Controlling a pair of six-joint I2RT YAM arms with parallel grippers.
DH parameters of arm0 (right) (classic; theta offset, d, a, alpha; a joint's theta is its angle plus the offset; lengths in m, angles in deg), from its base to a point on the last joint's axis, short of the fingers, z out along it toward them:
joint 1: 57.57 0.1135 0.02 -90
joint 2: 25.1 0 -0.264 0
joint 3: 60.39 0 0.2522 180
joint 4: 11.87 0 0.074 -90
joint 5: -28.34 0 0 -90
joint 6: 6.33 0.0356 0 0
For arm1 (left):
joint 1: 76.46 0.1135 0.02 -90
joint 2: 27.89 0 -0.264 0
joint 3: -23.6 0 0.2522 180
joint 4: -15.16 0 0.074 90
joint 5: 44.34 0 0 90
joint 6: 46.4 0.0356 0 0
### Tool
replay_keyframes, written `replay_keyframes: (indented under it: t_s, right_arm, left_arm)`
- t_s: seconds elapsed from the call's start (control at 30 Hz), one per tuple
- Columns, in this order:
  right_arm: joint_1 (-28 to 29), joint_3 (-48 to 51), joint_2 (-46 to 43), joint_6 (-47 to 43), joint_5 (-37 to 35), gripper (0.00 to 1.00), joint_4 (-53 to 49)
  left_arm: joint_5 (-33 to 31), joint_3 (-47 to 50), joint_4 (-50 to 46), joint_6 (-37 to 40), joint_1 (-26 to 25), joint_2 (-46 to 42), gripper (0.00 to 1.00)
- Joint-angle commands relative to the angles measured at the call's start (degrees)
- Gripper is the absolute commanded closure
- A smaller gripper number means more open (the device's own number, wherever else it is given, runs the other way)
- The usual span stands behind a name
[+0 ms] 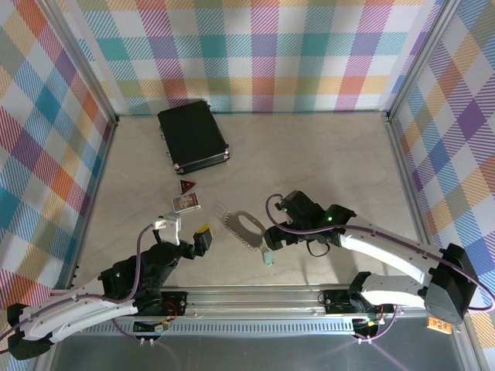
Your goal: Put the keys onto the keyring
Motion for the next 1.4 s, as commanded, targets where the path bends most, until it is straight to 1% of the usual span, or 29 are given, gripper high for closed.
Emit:
replay_keyframes:
  t_s: [0.0, 0.1, 0.17, 0.23, 0.3, 0.33, 0.43, 0.5, 0.57, 0.67, 0.73, 0.83, 0.87, 0.93, 1.0, 1.07, 1.17, 1.23, 1.37]
  right_arm:
    - [-0.3, 0.0, -2.2, -4.4, -8.4, 0.01, 3.1]
    - [-2.0, 0.8, -2.9, -6.5, -12.5, 0.01, 6.6]
    - [-4.6, 0.8, -2.7, -7.1, -13.9, 0.01, 7.5]
    - [-7.5, 1.0, -3.2, -6.2, -16.7, 0.01, 8.0]
    - [-9.8, 2.8, -5.3, -4.0, -22.2, 0.01, 9.5]
    - [-10.5, 4.0, -6.7, -3.3, -24.5, 0.01, 10.6]
    - [-12.7, 10.3, -12.5, -6.0, -28.2, 0.01, 19.0]
    - [-14.8, 15.8, -16.6, -9.7, -26.6, 0.01, 27.0]
    - [-16.6, 19.3, -19.7, -13.7, -24.3, 0.01, 32.3]
    - [-19.2, 21.2, -22.1, -15.7, -24.6, 0.01, 33.6]
    - [-19.8, 22.7, -22.2, -15.1, -27.9, 0.01, 34.6]
    - [-20.4, 25.2, -21.5, -16.9, -30.8, 0.01, 37.2]
    - [-20.7, 24.8, -21.5, -16.7, -30.9, 0.01, 36.1]
    - [-21.5, 24.9, -21.3, -18.1, -29.5, 0.01, 36.6]
    - [-22.4, 25.2, -20.9, -19.8, -27.1, 0.01, 37.3]
    - [-23.4, 26.3, -20.6, -21.1, -26.6, 0.01, 38.3]
    - [-24.8, 29.7, -20.5, -20.5, -30.3, 0.01, 41.3]
    - [-25.6, 32.3, -22.0, -20.7, -30.3, 0.01, 42.6]
    - [-25.9, 36.2, -24.9, -23.3, -29.8, 0.01, 47.3]
  left_arm:
    - [-5.2, -2.4, -1.2, 0.0, 0.6, 1.2, 0.0]
    - [-5.9, -3.5, -0.2, 3.1, 1.0, 3.1, 0.0]
    - [-7.5, -4.6, -0.2, 4.5, 1.2, 5.0, 0.0]
    - [-8.5, -5.1, 1.0, 6.4, 1.7, 6.8, 0.0]
    - [-8.4, -5.3, 3.5, 8.8, 2.6, 9.1, 0.0]
    - [-8.4, -5.3, 6.2, 9.8, 3.1, 10.2, 0.0]
    - [-8.7, -5.1, 12.5, 14.8, 4.8, 14.0, 0.0]
    - [-9.4, -4.8, 15.8, 19.6, 7.1, 16.5, 0.0]
    - [-12.5, -5.7, 15.3, 21.1, 10.4, 18.6, 0.0]
    - [-13.1, -6.4, 12.6, 19.5, 16.9, 20.0, 0.0]
    - [-12.2, -5.6, 12.7, 18.9, 19.8, 20.1, 0.0]
    - [-13.1, -4.0, 14.2, 20.5, 22.1, 20.1, 0.0]
    - [-13.2, -3.3, 15.2, 21.2, 22.9, 20.3, 0.0]
    - [-12.4, -2.4, 16.5, 21.7, 24.6, 21.3, 0.0]
    - [-12.1, -0.9, 20.1, 22.4, 26.4, 23.5, 0.0]
    - [-10.9, 0.5, 23.7, 22.4, 28.3, 25.9, 0.0]
    - [-8.4, 1.7, 28.3, 21.9, 30.8, 30.3, 0.0]
    - [-6.3, 1.3, 29.3, 22.6, 31.4, 32.9, 0.0]
    - [-6.3, 3.3, 35.5, 23.6, 32.2, 37.6, 0.0]
